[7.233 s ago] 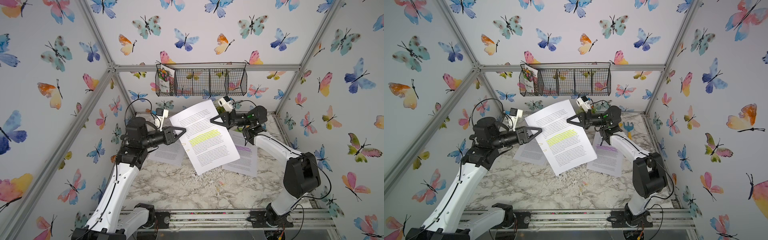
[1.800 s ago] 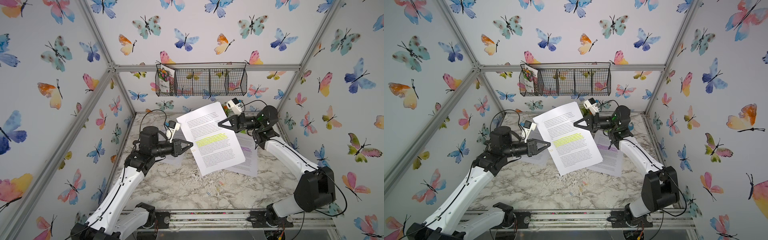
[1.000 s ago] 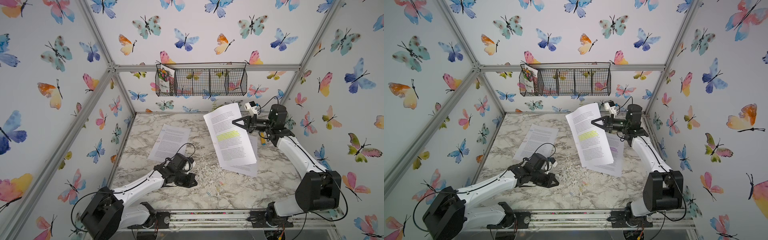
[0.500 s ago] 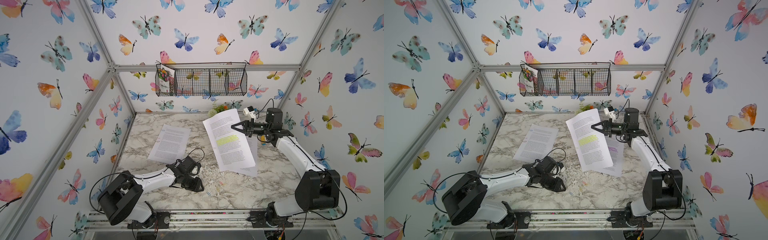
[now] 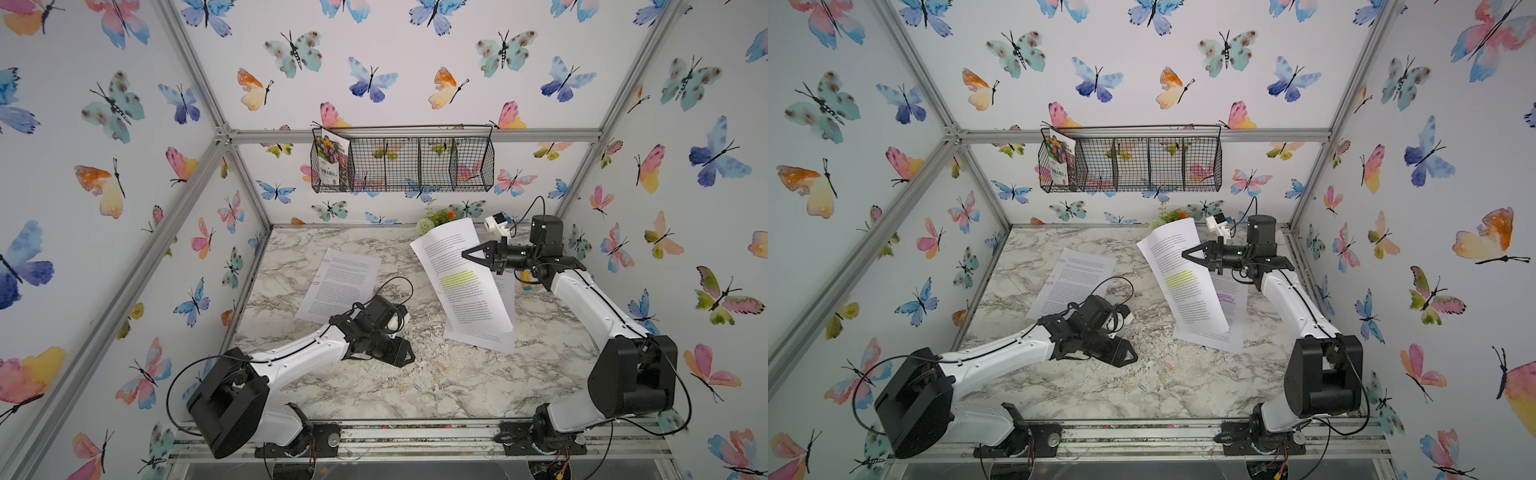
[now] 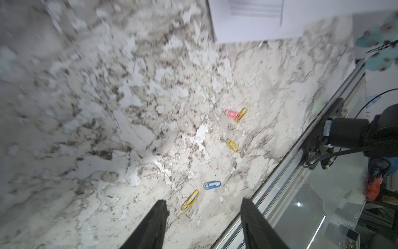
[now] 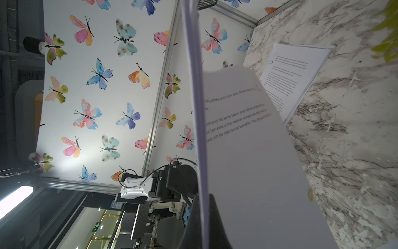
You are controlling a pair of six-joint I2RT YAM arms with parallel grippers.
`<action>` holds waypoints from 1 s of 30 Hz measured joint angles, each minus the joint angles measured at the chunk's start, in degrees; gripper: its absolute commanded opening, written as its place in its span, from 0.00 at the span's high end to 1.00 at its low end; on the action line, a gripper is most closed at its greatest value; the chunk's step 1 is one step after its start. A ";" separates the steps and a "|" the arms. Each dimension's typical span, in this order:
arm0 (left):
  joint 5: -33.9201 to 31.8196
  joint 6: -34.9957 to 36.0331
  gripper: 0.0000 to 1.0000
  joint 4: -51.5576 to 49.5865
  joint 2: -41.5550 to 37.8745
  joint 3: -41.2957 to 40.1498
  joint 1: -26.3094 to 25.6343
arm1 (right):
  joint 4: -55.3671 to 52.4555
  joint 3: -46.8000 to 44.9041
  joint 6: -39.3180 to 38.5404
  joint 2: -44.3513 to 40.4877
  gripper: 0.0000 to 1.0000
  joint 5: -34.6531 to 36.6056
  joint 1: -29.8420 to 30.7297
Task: Unclip the paperclips from the documents
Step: Place the paper clip at the center of the board, then remove the paper clip from the document.
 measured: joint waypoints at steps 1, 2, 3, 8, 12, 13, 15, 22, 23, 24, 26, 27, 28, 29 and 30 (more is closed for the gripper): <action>-0.09 0.20 0.35 0.13 -0.79 0.79 0.81 | 1.27 0.50 1.18 0.00 0.98 -0.63 0.11; -0.13 0.37 0.33 0.52 -2.05 2.03 2.38 | 2.84 0.92 2.78 -0.11 0.98 -1.14 0.42; -0.09 0.48 0.31 1.09 -3.26 3.39 3.96 | 4.72 1.11 4.44 -0.24 0.98 -1.70 0.81; 2.71 0.35 0.26 5.20 -5.38 9.03 9.25 | 14.64 1.64 14.38 -1.36 0.98 -3.96 4.07; 7.85 -0.87 0.20 9.88 -6.10 11.54 11.52 | 20.72 4.11 20.79 -1.38 0.98 -4.76 7.41; 9.11 -1.18 0.20 11.06 -6.16 11.96 11.93 | 22.32 4.63 22.29 -1.38 0.98 -4.94 8.15; 11.30 -1.75 0.20 12.96 -6.19 12.81 12.79 | 26.71 5.46 26.18 -1.38 0.98 -5.01 9.81; 18.10 -3.43 0.20 16.83 -6.36 12.50 15.43 | 44.06 6.47 40.59 -0.09 0.98 -4.87 13.44; 19.12 -4.00 0.20 17.70 -6.56 11.85 15.80 | 45.92 6.62 42.05 0.24 0.98 -4.74 13.57; 19.87 -4.48 0.21 18.60 -6.75 11.30 16.06 | 47.34 6.67 43.23 0.52 0.98 -4.66 13.68; 22.27 -6.45 0.21 21.11 -7.58 9.70 16.52 | 49.90 6.71 45.11 1.11 0.98 -4.44 13.70; 22.88 -6.97 0.22 21.70 -7.85 9.33 16.68 | 50.69 6.78 45.77 1.38 0.98 -4.37 13.70; 24.26 -8.13 0.24 23.41 -8.46 8.66 16.87 | 51.65 6.86 46.36 1.68 0.98 -4.24 13.70; 25.24 -8.92 0.25 24.52 -8.83 8.28 16.92 | 52.63 6.93 46.99 1.97 0.98 -4.07 13.70; 26.14 -9.68 0.28 25.64 -9.22 7.98 16.92 | 53.44 6.99 47.63 2.25 0.98 -3.98 13.70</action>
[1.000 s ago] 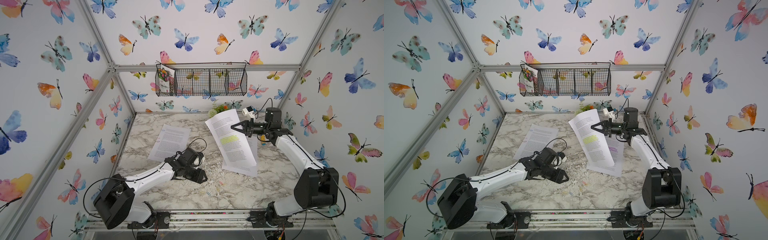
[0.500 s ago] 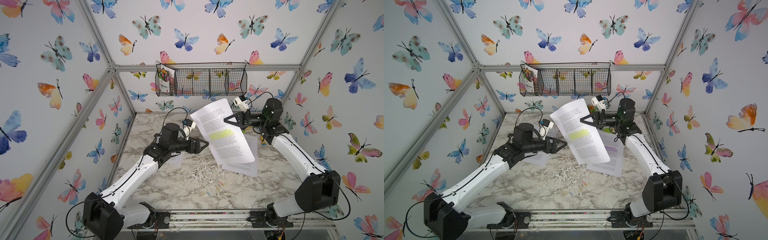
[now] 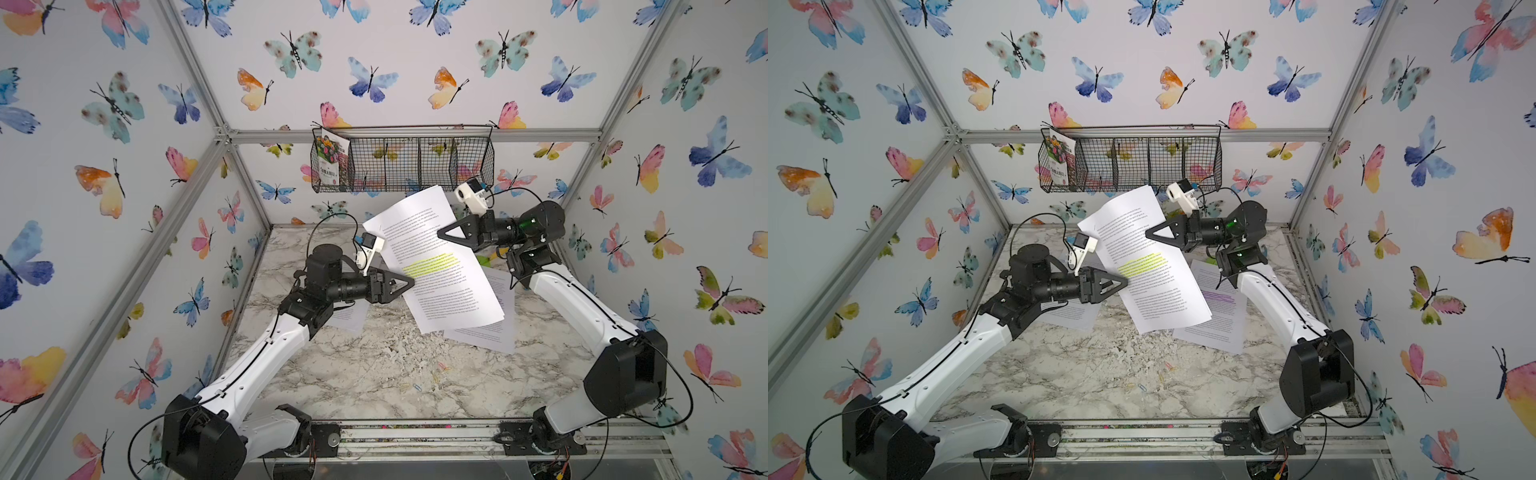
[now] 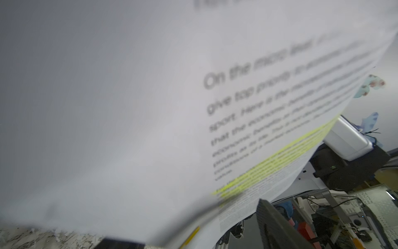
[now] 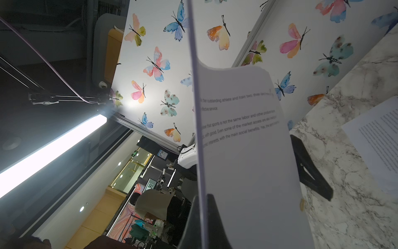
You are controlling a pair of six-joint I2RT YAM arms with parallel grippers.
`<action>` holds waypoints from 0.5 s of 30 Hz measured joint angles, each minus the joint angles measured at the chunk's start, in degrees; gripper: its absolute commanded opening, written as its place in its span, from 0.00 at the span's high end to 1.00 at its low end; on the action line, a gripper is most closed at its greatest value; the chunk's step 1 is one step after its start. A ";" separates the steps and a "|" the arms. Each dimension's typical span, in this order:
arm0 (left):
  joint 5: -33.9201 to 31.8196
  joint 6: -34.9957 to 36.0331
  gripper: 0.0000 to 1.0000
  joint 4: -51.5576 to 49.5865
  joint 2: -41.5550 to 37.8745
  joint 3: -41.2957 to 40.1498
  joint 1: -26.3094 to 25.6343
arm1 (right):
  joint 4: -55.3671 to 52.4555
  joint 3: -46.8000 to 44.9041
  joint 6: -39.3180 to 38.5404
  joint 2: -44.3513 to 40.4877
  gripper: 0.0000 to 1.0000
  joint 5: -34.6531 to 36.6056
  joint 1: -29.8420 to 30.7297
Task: Unclip the paperclips from the documents
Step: Remove the paper clip from the document.
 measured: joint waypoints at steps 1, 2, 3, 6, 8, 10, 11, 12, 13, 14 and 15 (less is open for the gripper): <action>1.03 -0.66 0.35 0.81 -0.28 -0.15 0.00 | 1.01 0.15 0.61 0.37 0.98 0.11 0.00; 1.97 -1.44 0.40 1.62 -0.50 -0.24 0.00 | 2.05 0.46 1.20 0.81 0.98 0.20 0.00; 2.67 -1.81 0.45 2.19 -0.61 -0.24 0.00 | 3.02 0.70 1.84 1.20 0.98 0.28 0.00; 4.26 -3.02 0.83 3.10 -0.63 -0.31 0.26 | 5.90 1.01 3.61 2.19 0.98 0.46 0.00; 4.92 -3.52 0.86 3.28 -0.70 -0.55 0.87 | 7.08 1.05 4.44 2.58 0.98 0.50 0.00; 5.07 -3.89 0.88 3.32 -1.03 -1.22 1.81 | 7.76 1.05 4.90 2.80 0.98 0.50 0.00; 5.09 -4.11 0.93 3.32 -1.36 -1.64 2.45 | 8.04 1.05 5.05 2.84 0.98 0.50 0.00; 5.11 -4.26 0.96 3.30 -1.57 -1.86 2.91 | 8.26 1.03 5.11 2.86 0.98 0.48 0.00; 5.18 -4.44 0.98 3.10 -1.84 -2.03 3.45 | 8.50 1.03 5.16 2.89 0.98 0.48 0.00; 5.22 -4.35 0.99 3.02 -2.08 -2.03 4.11 | 8.66 1.03 5.29 2.89 0.98 0.46 0.00; 5.25 -4.33 1.00 2.82 -2.36 -2.03 4.76 | 8.79 1.03 5.31 2.89 0.98 0.46 0.04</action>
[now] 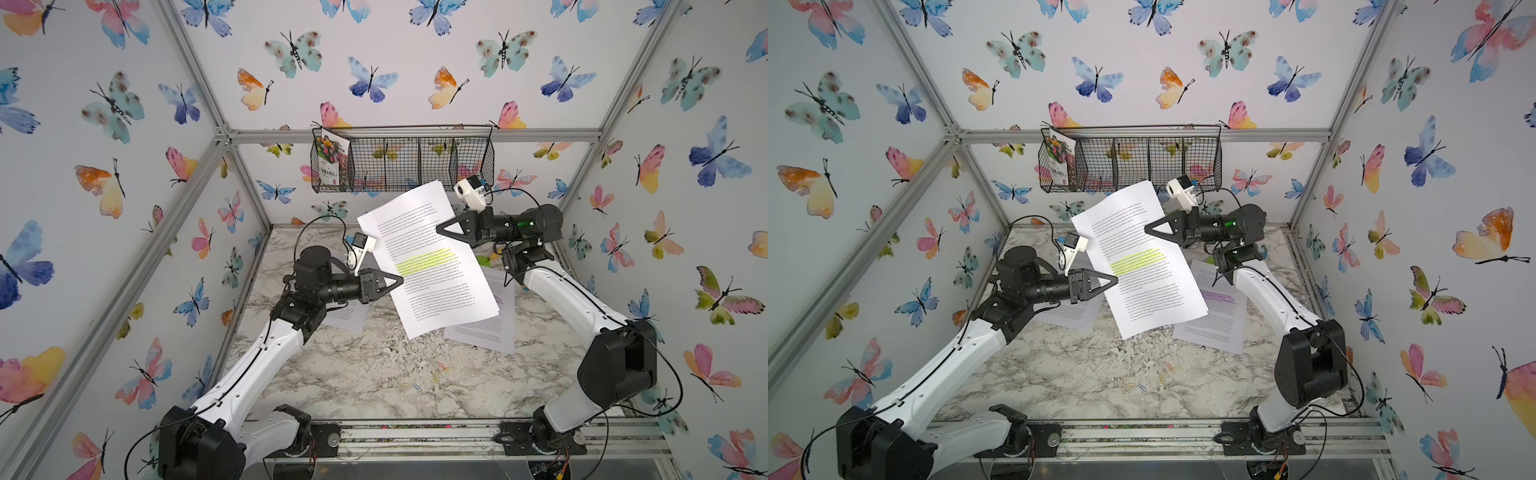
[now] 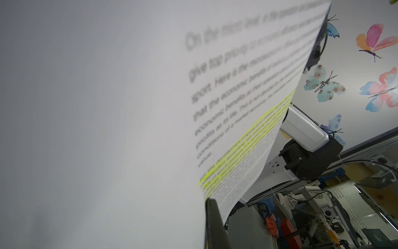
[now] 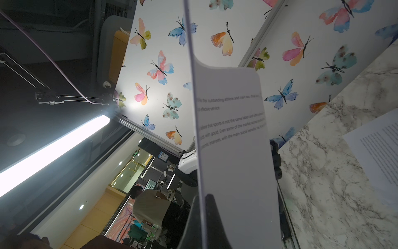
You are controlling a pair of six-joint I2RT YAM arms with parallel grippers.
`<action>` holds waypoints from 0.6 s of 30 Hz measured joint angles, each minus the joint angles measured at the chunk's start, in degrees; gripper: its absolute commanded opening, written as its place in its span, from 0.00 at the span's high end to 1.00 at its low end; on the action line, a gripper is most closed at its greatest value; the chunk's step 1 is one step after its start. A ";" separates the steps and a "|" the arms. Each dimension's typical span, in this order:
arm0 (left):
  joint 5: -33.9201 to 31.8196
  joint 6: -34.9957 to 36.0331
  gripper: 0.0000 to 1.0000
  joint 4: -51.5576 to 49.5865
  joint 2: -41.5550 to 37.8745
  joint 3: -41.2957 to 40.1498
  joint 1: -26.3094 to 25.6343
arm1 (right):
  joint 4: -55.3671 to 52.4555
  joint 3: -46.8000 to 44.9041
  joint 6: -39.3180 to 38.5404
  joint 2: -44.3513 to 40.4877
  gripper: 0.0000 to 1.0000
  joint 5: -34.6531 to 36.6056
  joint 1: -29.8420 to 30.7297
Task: Unclip the paperclips from the documents
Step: Remove the paper clip from the document, then place the paper clip at the center of the board.
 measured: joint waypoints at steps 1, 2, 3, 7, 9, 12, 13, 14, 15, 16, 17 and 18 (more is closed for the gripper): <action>0.02 -0.02 1.00 -0.22 -0.22 -0.02 0.44 | 0.04 -0.02 -0.02 0.00 0.98 -0.09 0.09; 0.00 0.02 1.00 -0.48 -0.52 -0.02 0.90 | 0.04 -0.09 -0.02 0.00 0.98 -0.13 0.15; 0.00 0.11 1.00 -0.81 -0.79 -0.02 1.27 | 0.00 -0.17 -0.13 0.00 0.98 -0.15 0.15; 0.00 1.14 1.00 -2.69 -1.40 -0.09 1.81 | -0.02 -1.27 -0.92 0.00 0.98 -0.22 -0.37; 0.00 1.88 1.00 -3.74 -1.38 -0.11 1.81 | 0.02 -2.40 -1.20 0.00 0.98 -0.35 -1.38; -0.07 4.44 1.00 -7.26 -1.36 -0.33 1.84 | -0.07 -4.52 -1.46 0.00 0.98 -0.76 -4.02; -0.13 5.14 1.00 -8.52 -1.36 -0.70 1.92 | -0.11 -4.90 -1.49 0.00 0.98 -1.03 -5.31; -0.50 5.64 1.00 -9.44 -1.33 -1.07 1.99 | -0.04 -5.07 -1.49 0.00 0.98 -1.20 -6.56; -0.87 6.86 1.00 -11.34 -1.22 -2.19 2.19 | 0.09 -5.16 -1.53 0.00 0.98 -1.33 -7.63; -1.27 7.54 1.00 -12.76 -1.07 -3.32 2.27 | 0.17 -5.31 -1.57 -0.11 0.98 -1.44 -8.68; -1.46 7.98 1.00 -13.66 -0.96 -4.04 2.32 | 0.28 -5.66 -1.66 -0.26 0.98 -1.44 -9.53; -1.99 8.85 1.00 -15.45 -0.50 -5.22 2.32 | 0.42 -6.34 -1.84 -0.50 0.98 -1.46 -10.23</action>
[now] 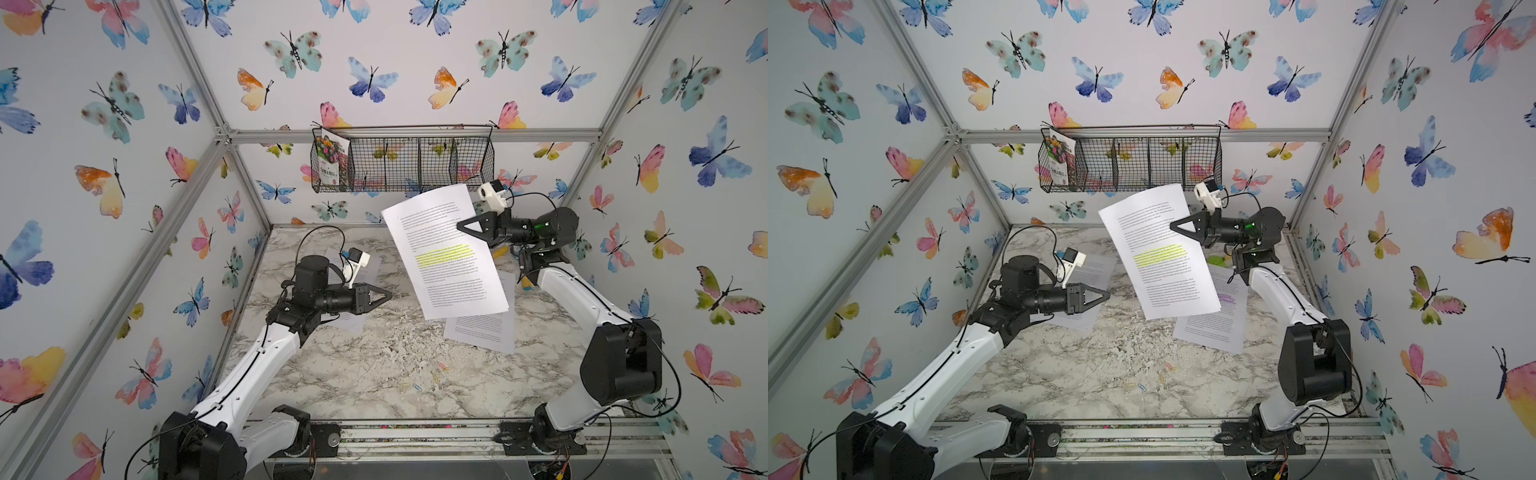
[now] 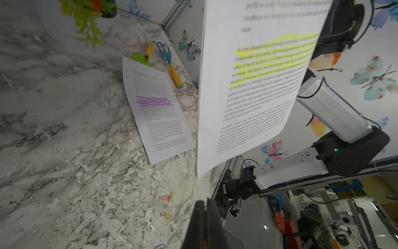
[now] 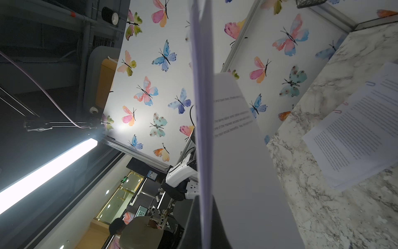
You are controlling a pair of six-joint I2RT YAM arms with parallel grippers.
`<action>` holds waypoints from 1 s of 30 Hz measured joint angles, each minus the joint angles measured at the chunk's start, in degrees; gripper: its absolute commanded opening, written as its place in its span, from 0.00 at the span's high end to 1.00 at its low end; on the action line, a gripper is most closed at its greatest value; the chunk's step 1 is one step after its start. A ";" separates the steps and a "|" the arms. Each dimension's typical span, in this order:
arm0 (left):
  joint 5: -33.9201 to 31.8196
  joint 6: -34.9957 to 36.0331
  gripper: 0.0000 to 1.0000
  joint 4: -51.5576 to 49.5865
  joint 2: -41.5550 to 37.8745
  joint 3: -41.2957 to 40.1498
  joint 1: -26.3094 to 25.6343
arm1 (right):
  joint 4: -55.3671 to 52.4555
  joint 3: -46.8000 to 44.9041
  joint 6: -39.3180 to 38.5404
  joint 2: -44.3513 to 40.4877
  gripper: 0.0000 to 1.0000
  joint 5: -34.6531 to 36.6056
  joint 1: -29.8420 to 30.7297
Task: Unclip the paperclips from the documents
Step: Place the paper clip at the center of the board.
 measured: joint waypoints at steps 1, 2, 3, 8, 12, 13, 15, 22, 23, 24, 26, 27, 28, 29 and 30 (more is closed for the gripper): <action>-0.42 0.57 1.00 -1.01 0.35 -0.66 -0.02 | 0.11 -0.96 -0.20 -0.35 0.98 0.00 -0.22; -0.94 1.33 1.00 -2.05 0.87 -1.16 -0.09 | 0.13 -1.92 -0.50 -0.70 0.98 0.00 -0.22; -1.97 2.75 1.00 -4.13 2.10 -1.81 -0.44 | 0.11 -3.17 -0.87 -1.09 0.98 -0.04 -0.11; -8.11 6.16 1.00 -8.96 7.85 -3.93 -7.06 | -4.48 -7.82 -6.47 -2.67 0.98 -0.02 -0.11; -11.85 6.14 1.00 -9.40 11.23 -8.55 -13.94 | -15.47 -8.68 -15.89 -4.02 0.98 -0.02 -1.46; -12.68 6.01 1.00 -9.55 12.13 -9.20 -14.99 | -18.40 -8.70 -18.40 -4.46 0.98 -0.02 -2.14; -14.40 5.64 1.00 -9.57 14.12 -9.86 -16.65 | -24.15 -8.85 -23.45 -5.42 0.98 0.00 -3.72; -16.81 4.74 0.86 -7.74 20.52 -10.36 -20.28 | -42.07 -10.51 -38.71 -7.34 0.98 0.63 -6.19; -17.05 4.72 0.79 -7.58 21.03 -10.45 -20.41 | -43.58 -10.93 -40.00 -7.41 0.98 0.85 -6.19; -17.18 4.63 0.72 -7.52 21.33 -10.58 -20.55 | -45.40 -11.34 -41.35 -7.45 0.98 1.16 -6.19; -17.53 4.20 0.57 -7.61 21.40 -10.73 -20.74 | -48.33 -11.76 -43.65 -7.45 0.98 1.73 -6.19; -17.75 4.33 0.51 -7.58 21.38 -10.73 -20.76 | -49.53 -11.85 -44.61 -7.45 0.98 1.99 -6.16; -18.05 4.26 0.47 -7.61 21.38 -10.71 -20.76 | -50.77 -11.85 -45.68 -7.45 0.98 2.27 -6.16; -18.25 4.24 0.46 -7.69 21.33 -10.71 -20.76 | -51.65 -11.85 -46.45 -7.45 0.98 2.49 -6.16; -18.43 4.13 0.46 -7.87 21.29 -10.71 -20.76 | -52.35 -11.85 -47.19 -7.45 0.98 2.71 -6.16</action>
